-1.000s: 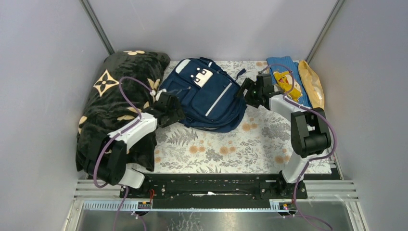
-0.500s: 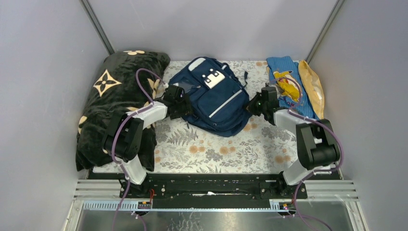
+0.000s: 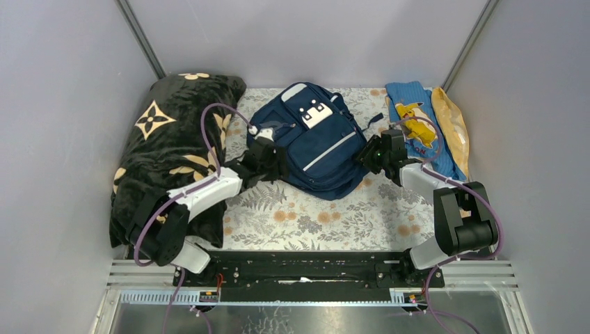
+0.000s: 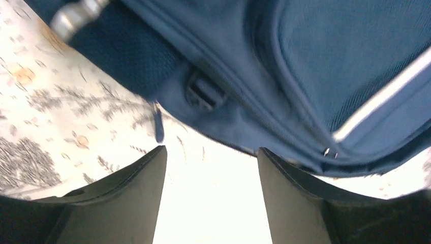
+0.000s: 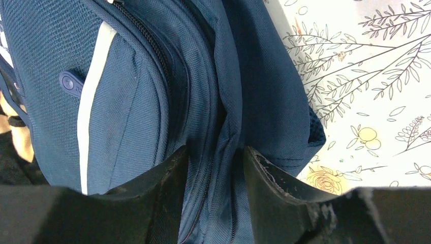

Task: Pack the student bag
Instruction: Adjust the student bag at the center of the board, then zip the student bag at the center of the board.

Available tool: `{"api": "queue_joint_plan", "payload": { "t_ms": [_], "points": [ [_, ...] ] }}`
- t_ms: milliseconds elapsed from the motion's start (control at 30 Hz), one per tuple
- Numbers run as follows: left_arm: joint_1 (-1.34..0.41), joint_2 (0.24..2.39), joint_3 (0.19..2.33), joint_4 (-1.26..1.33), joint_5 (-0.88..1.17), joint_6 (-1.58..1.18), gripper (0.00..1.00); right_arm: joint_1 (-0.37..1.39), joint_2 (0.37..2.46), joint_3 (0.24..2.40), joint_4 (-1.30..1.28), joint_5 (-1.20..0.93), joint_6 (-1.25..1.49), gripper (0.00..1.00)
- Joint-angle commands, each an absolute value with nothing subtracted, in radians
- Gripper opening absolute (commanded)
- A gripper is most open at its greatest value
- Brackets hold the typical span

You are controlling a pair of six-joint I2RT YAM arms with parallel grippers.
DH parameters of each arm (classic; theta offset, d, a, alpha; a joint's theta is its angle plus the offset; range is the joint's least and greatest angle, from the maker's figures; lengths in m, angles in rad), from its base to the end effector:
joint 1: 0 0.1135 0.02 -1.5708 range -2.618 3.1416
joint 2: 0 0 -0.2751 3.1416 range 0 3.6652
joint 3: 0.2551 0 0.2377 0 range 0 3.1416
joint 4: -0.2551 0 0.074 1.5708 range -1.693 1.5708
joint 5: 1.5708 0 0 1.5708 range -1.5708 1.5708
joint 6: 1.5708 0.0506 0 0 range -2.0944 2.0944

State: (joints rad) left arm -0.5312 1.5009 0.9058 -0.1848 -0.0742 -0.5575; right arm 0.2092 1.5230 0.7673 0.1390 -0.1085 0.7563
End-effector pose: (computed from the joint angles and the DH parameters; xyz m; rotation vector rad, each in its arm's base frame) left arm 0.2721 -0.1555 0.2211 -0.0685 2.3914 -0.4412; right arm 0.3087 0.0711 0.2023 0.5498 2.1942 0.6513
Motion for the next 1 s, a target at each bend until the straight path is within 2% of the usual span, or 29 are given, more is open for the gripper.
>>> {"api": "queue_joint_plan", "payload": {
  "t_ms": [0,233,433,633,833,900,967],
  "points": [
    [-0.632,1.464,0.818,-0.161,-0.245,-0.601,0.71,0.214,1.492,0.79,0.13,-0.139,0.756,0.51],
    [-0.624,1.559,0.828,-0.123,-0.326,-0.601,0.62,0.213,1.463,0.792,0.125,-0.155,0.753,0.52],
    [-0.554,1.612,0.839,-0.079,-0.262,-0.609,0.61,0.213,1.449,0.784,0.115,-0.154,0.747,0.53],
    [-0.493,1.66,0.834,-0.013,-0.165,-0.582,0.49,0.214,1.454,0.778,0.119,-0.167,0.753,0.53],
    [-0.519,1.703,0.859,-0.026,-0.108,-0.587,0.46,0.213,1.457,0.772,0.131,-0.168,0.763,0.53],
    [-0.533,1.705,0.859,-0.032,-0.113,-0.59,0.4,0.213,1.46,0.769,0.134,-0.17,0.767,0.53],
    [-0.543,1.703,0.861,-0.045,-0.128,-0.6,0.26,0.213,1.464,0.766,0.138,-0.172,0.769,0.53]
  ]
}}
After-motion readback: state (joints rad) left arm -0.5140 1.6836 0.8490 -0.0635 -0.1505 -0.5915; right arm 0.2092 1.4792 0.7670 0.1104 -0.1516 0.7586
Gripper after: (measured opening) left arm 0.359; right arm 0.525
